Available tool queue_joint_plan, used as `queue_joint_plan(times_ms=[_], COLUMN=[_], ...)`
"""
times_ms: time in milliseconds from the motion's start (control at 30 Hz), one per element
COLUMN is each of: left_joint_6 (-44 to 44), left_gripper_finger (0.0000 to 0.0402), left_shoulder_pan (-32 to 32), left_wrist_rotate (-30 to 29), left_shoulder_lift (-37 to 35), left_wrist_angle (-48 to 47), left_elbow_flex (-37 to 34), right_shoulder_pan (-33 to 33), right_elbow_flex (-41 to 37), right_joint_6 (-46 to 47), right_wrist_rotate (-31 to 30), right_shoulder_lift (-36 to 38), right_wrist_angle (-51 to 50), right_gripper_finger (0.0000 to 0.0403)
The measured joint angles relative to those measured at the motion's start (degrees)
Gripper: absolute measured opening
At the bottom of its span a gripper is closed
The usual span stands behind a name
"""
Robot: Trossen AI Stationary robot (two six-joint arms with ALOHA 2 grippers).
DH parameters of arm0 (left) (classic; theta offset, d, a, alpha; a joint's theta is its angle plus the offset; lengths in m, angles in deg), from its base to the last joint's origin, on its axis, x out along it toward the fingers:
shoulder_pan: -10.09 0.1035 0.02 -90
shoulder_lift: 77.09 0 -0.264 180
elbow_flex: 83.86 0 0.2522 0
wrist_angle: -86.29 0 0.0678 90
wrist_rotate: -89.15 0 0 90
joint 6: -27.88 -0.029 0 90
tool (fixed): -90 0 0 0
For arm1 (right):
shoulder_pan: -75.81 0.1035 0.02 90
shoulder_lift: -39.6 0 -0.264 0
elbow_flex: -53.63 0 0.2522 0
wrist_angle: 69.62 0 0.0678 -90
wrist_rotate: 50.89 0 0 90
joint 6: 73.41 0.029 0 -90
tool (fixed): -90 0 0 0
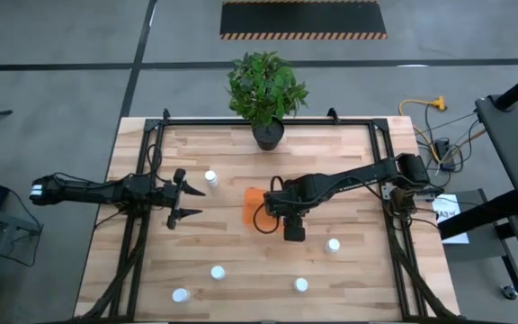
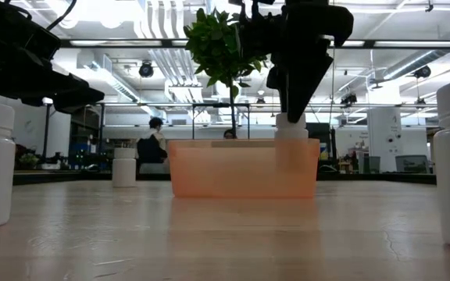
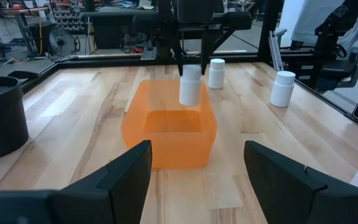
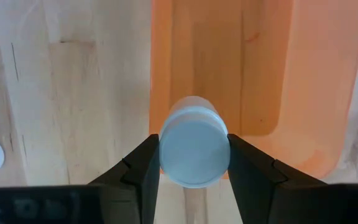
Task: Pick and place pill bottles into a basket
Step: Put the white pill bottle into the orange bin
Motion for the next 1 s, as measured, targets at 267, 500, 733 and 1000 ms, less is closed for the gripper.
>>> queue_joint_plan(times_ms=[267,500,733,1000], left_joint_6=[0.01,0.0,0.0,0.01], left_gripper_finger=[0.0238,0.0238,0.0238,0.0238], left_shoulder_pan=[-0.02,-0.04,-0.04,-0.04], left_wrist_rotate=[0.0,0.0,-0.01,-0.01], left_shoulder_lift=[0.0,0.0,0.01,0.02], left_wrist_angle=[0.0,0.0,0.0,0.01], left_elbow_flex=[0.0,0.0,0.0,0.0], right_shoulder_pan=[0.04,0.04,0.04,0.04], right_elbow_flex=[-0.26,-0.08,1.77,3.5], right_joint_6=[0.01,0.22,0.22,1.08], right_wrist_rotate=[0.13,0.13,0.12,0.08], right_shoulder_lift=[-0.02,-0.02,0.09,2.3], right_wrist_angle=[-0.07,-0.16,-1.42,-3.54], right_gripper_finger=[0.0189,0.0207,0.0208,0.021])
